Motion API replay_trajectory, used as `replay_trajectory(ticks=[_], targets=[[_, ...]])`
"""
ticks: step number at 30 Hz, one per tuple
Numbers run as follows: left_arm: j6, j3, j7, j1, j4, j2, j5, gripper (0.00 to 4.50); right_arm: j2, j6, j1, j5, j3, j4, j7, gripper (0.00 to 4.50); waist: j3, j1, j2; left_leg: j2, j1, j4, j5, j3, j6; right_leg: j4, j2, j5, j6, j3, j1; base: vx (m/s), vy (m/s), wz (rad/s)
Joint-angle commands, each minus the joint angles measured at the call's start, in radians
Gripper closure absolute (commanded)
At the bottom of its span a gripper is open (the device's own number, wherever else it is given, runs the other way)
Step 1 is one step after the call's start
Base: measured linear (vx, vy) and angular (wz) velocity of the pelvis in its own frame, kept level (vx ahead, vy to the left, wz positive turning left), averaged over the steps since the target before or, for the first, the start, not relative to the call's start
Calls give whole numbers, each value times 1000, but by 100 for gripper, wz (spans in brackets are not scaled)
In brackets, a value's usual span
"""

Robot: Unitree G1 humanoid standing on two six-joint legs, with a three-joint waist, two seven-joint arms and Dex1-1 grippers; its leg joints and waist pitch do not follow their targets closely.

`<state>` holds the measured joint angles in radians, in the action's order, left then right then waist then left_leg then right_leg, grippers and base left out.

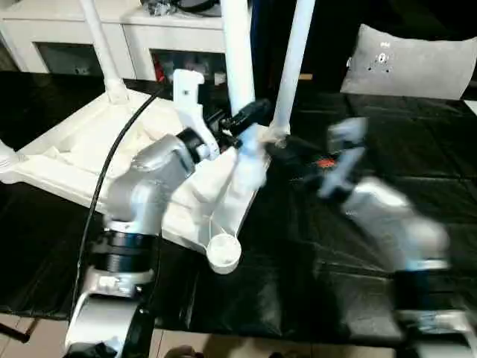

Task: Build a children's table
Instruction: Pick table leg

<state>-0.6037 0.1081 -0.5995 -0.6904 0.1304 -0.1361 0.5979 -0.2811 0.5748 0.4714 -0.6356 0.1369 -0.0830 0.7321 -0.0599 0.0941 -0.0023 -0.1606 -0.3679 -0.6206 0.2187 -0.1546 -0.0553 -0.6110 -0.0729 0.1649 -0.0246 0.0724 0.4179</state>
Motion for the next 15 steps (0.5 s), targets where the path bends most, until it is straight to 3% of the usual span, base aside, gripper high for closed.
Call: replay_trajectory(ticks=[1, 3, 5, 9, 15], targets=[[-39, 17, -37, -42, -22, -7, 53, 260, -13, 35, 2, -42, 19, 33, 33, 42, 71, 5, 0, -52, 0, 75, 75, 11, 55, 69, -73, 208, -210, -47, -72, 0, 0, 0], [-54, 21, -51, -47, -22, -12, 69, 260, -23, 51, -1, -53, 21, 39, 48, 27, 69, 4, -4, -51, 1, 76, 88, 10, 50, 74, -74, 251, -200, -46, -72, 0, 0, 0], [-86, 19, -91, -54, -27, -28, 100, 260, -52, 89, -10, -75, 8, 60, 89, 1, 70, 5, -2, -52, 1, 76, 79, 11, 47, 76, -75, 272, -188, -46, -71, 0, 0, 0], [-143, 2, -150, -60, -53, -50, 147, 260, -90, 151, -13, -116, -13, 85, 139, 0, 71, 7, -1, -53, 2, 75, 66, 12, 49, 73, -72, 255, -188, -46, -70, 0, 0, 0], [-171, -26, -192, -62, -83, -59, 167, 260, -102, 169, -1, -125, -28, 92, 179, 0, 70, 12, -3, -54, 1, 75, 67, 10, 44, 74, -75, 262, -195, -46, -69, 0, 0, 0]])
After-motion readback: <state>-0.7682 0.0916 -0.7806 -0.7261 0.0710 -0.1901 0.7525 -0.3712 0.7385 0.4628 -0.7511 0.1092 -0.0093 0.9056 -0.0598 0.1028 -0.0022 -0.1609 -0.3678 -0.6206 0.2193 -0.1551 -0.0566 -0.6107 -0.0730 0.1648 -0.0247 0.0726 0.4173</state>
